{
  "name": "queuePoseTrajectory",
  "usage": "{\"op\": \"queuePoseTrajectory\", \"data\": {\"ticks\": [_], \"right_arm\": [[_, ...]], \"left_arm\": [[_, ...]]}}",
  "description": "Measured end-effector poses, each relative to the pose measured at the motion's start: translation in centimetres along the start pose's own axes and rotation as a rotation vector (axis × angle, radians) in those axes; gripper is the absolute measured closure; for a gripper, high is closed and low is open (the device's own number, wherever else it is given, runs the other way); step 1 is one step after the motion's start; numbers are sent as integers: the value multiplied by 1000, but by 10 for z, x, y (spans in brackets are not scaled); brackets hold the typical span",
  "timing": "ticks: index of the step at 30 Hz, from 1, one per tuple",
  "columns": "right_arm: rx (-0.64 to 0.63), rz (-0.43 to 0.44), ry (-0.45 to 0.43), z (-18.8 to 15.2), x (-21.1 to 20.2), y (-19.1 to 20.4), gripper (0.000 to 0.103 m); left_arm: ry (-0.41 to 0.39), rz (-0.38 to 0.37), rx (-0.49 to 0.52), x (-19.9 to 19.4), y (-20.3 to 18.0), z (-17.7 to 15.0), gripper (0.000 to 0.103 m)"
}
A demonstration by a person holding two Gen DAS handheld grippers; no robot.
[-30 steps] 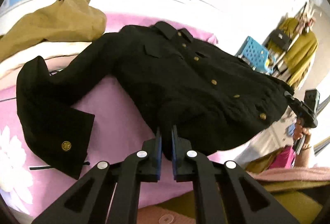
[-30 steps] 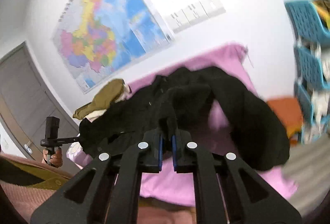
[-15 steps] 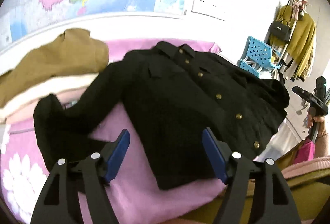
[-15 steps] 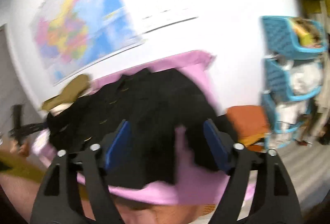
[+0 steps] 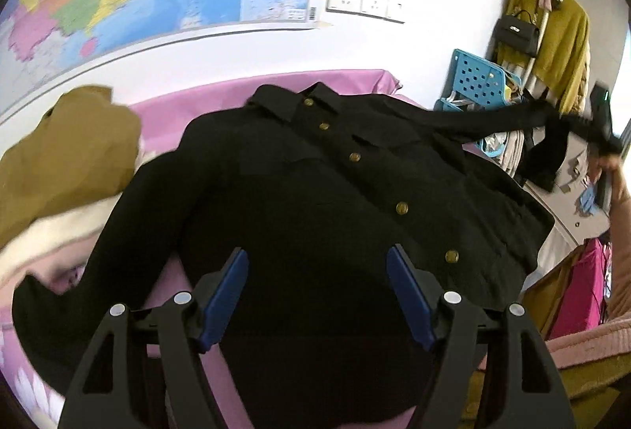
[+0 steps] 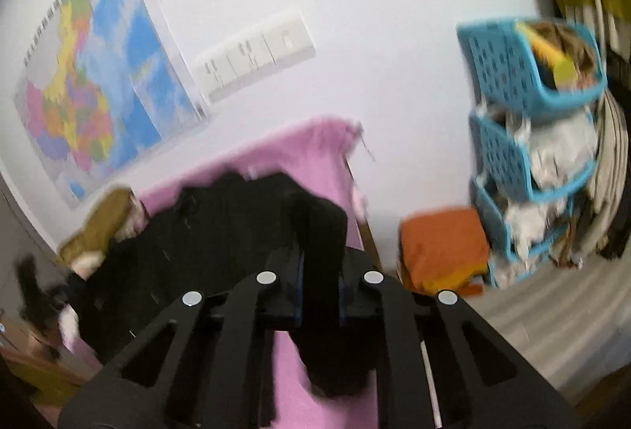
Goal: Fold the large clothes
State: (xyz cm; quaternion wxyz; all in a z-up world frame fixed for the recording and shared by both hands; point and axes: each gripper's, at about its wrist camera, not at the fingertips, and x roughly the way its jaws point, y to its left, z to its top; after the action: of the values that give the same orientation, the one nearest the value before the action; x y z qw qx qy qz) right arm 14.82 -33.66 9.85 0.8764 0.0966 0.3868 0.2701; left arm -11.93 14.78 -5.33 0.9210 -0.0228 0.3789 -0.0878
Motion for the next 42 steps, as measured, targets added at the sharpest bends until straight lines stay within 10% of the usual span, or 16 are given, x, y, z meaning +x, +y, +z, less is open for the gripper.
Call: {"op": "queuePoseTrajectory", "data": {"ticks": [7,15,18,19,21,26,31,38,42], "right_arm": [[-219,165,112,45,36,118,90],[-379,356,362,7,163,251,87],[-343,389,448,-19,217,278,80],[-322,385,485,-28,235,282,59],[-285,391,517,-40,256,283,40],[-249,391,452,-31,243,254,42],[-158,110,304,-10,215,158,32],[-25,-6,429,-40,239,76,27],[8,58,484,-52,265,76,59]], "left_arm": [[-25,-57,44,16,0,25,33],[-81,-135,33,15,9,44,32],[-83,-156,29,16,12,46,29],[-75,-167,26,19,12,46,28],[-53,-176,24,26,10,46,28],[10,-206,12,47,4,44,18],[81,-266,-3,70,-9,42,16],[148,-184,130,101,-55,41,10],[214,-104,109,126,-41,39,81]]}}
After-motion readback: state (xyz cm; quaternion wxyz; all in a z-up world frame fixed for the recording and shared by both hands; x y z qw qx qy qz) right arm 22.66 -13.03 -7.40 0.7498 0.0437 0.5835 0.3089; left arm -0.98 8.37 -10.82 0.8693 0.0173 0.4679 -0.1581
